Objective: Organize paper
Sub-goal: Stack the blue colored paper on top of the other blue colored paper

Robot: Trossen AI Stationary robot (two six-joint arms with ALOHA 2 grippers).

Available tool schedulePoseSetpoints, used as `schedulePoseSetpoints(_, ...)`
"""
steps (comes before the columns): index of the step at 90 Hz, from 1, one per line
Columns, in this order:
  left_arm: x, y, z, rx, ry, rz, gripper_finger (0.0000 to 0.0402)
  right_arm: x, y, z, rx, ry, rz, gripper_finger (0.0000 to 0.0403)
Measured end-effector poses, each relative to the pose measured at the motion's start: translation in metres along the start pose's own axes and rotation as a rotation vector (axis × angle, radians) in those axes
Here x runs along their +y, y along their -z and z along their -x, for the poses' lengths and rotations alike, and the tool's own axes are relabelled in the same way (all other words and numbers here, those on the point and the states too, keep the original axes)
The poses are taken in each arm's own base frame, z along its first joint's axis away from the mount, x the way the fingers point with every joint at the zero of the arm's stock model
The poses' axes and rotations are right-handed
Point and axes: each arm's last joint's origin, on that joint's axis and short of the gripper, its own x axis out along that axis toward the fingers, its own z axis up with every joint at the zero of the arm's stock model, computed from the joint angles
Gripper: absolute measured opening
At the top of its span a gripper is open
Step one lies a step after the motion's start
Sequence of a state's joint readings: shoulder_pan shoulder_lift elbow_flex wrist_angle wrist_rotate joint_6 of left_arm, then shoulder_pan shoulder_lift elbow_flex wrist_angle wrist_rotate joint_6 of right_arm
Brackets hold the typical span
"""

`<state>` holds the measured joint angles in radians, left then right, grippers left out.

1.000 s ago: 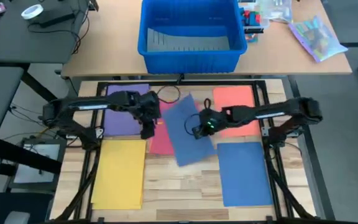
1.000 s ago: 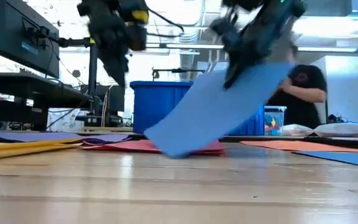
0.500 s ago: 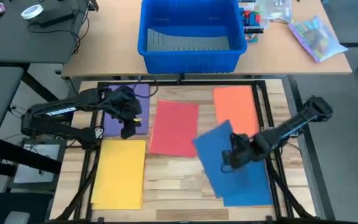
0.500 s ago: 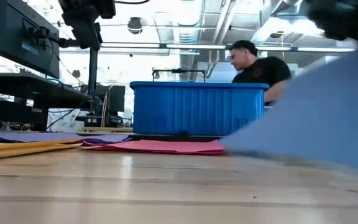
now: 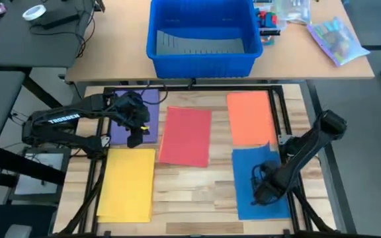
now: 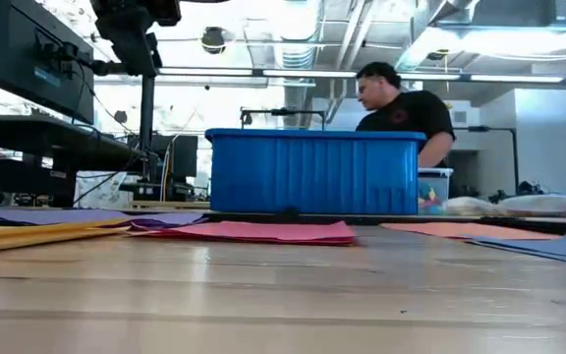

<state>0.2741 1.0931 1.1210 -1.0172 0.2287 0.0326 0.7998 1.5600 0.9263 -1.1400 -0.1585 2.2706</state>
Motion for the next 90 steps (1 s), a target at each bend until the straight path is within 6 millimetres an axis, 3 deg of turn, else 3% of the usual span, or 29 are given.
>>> schedulePoseSetpoints(12, 0.000, 0.002, 0.000, 0.025, 0.001, -0.021, 0.0000, 0.010, 0.007, -0.008, 0.020, -0.023, 0.093, 0.0000)
schedulePoseSetpoints(28, 0.000, 0.003, 0.000, 0.026, 0.001, -0.019, 0.0000, 0.018, 0.013, -0.016, 0.045, -0.036, 0.031, 0.0000)
schedulePoseSetpoints(73, 0.000, 0.003, 0.000, 0.032, 0.002, -0.015, 0.0000, 0.009, 0.023, -0.020, 0.107, 0.061, 0.000, 0.0001)
schedulePoseSetpoints(90, 0.000, 0.003, 0.000, 0.031, 0.002, -0.017, 0.0000, 0.010, 0.024, -0.019, 0.142, 0.073, -0.007, 0.0046)
